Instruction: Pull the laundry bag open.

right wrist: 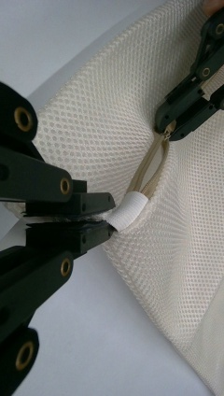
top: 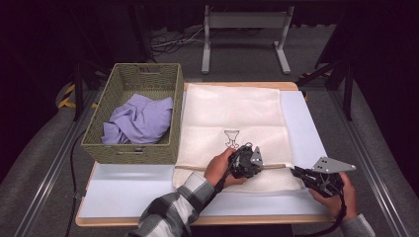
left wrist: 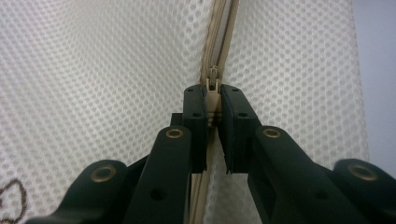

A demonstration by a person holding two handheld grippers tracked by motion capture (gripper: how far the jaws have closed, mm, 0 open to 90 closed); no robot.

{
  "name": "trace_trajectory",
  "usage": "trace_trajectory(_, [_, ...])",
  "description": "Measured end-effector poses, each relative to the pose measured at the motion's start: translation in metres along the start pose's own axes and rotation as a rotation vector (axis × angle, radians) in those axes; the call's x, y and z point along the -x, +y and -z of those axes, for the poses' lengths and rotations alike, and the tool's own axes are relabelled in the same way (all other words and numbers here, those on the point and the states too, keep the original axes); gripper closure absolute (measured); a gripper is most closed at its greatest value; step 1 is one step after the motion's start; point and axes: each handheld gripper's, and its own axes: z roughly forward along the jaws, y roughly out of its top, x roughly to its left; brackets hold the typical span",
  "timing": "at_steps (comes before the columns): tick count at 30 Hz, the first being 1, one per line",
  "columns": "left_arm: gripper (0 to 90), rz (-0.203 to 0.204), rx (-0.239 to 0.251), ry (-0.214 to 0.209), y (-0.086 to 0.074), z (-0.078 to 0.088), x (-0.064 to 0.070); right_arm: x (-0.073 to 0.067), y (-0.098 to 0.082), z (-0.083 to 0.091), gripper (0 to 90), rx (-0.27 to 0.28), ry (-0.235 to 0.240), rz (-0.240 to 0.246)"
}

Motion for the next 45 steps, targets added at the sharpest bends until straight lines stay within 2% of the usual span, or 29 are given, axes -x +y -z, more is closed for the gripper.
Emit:
trace_trajectory(12, [81.9, 0.013, -0.009, 0.006, -0.013, 0.012, -0.003, 0.001, -0.001, 0.000, 86.4, 0.000, -0.001, -0.004])
trace_trajectory(31, [81.8, 0.015, -0.030, 0.008, -0.023, 0.017, -0.004, 0.001, -0.002, -0.001, 86.4, -0.007, -0.007, -0.005])
trace_trajectory(45, [81.9, 0.039, -0.034, 0.009, -0.037, 0.026, -0.007, 0.002, -0.002, -0.002, 86.4, -0.010, -0.008, -0.007])
